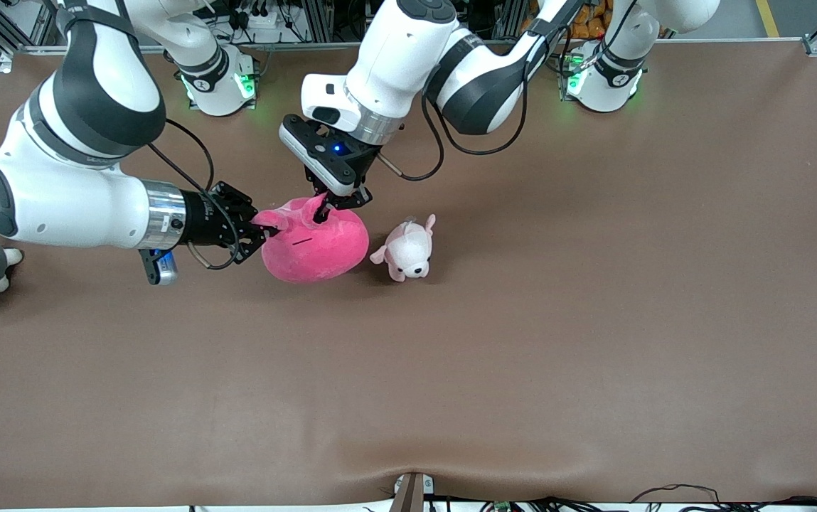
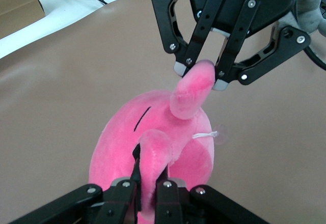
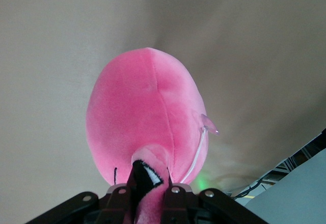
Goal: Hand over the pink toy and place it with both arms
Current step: 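Open the left gripper and lift away while the right gripper pulls the toy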
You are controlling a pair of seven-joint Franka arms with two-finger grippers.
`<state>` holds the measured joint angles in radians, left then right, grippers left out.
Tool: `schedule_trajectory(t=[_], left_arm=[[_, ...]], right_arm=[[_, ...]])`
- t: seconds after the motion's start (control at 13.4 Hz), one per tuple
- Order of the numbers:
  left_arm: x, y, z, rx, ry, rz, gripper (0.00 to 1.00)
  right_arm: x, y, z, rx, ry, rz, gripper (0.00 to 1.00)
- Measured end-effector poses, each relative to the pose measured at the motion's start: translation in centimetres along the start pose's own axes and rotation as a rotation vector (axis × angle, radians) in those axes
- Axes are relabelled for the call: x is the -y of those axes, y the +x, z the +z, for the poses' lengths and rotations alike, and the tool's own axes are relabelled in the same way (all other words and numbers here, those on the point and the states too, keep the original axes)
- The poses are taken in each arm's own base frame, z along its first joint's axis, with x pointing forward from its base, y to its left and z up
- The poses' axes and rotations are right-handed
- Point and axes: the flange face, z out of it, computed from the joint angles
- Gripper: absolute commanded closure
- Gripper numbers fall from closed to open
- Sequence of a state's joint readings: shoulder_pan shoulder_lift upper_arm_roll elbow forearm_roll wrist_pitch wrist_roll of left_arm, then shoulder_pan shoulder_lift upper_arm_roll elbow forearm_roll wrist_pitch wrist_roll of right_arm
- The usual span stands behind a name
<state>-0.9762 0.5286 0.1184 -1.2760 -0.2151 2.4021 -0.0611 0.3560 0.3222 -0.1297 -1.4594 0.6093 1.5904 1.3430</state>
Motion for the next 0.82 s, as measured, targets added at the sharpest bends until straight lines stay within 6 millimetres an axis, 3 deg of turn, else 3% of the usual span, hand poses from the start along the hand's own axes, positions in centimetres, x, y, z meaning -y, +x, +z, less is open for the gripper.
schedule_trajectory(t=[0.07,0.15,0.45,0.82], left_arm=[[0.0,0.0,0.0,0.0,0.0,0.0,0.36],[0.0,0.0,0.0,-0.001,0.0,0.0,0.0],[0.0,0.1,-0.1,-0.008,-0.001,0.0,0.0],[0.1,0.8,-1.5,-0.014,-0.001,-0.002,0.0]], right_arm=[[0.0,0.2,-0.1,0.0,0.002,0.003,1.0],[0.0,0.4,-0.3,0.001,0.003,0.006,1.0],[-0.2,1.5,-1.0,0.001,0.013,0.024,1.0],[-1.2,6.7,-4.3,0.007,0.058,0.096,1.0]])
